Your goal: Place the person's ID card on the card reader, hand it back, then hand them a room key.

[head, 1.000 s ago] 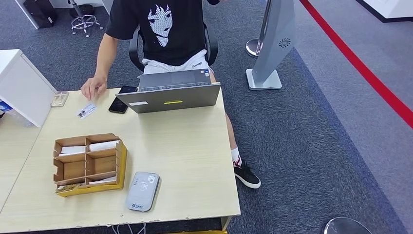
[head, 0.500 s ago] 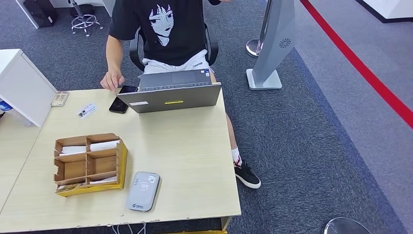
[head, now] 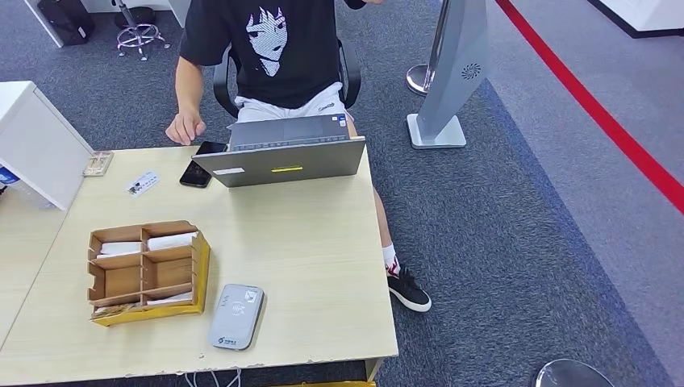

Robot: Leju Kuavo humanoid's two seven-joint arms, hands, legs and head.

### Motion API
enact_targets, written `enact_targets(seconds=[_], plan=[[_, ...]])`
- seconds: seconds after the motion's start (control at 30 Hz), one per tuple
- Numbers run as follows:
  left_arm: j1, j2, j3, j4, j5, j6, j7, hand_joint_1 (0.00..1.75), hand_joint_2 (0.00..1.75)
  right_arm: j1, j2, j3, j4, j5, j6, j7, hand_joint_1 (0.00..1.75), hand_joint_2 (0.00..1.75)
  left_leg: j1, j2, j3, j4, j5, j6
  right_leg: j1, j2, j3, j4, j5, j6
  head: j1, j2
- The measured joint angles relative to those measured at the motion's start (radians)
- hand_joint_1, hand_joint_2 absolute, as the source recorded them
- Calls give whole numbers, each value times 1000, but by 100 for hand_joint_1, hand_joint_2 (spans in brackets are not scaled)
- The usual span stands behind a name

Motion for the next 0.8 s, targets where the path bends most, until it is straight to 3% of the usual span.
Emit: enact_targets(seconds=[0.53,0.67,0.8], plan=[[75,78,-442,-36,257,18,26,0,175,74,-34,-171,-100,224,50,2,0,175,0,0,0,0,0,0,0,0,0,0,0,0,0,0],[96,93,-552,-58,321,24,33,0,0,107,-47,-221,-126,284,55,7,0,0,-1,0,-1,0,0,0,-1,-1,0,-1,0,0,0,0],[113,108,-652,-77,381,28,42,0,0,143,-58,-265,-151,336,66,8,0,0,-5,0,-1,1,-2,3,-4,-1,0,-2,0,1,-2,0]])
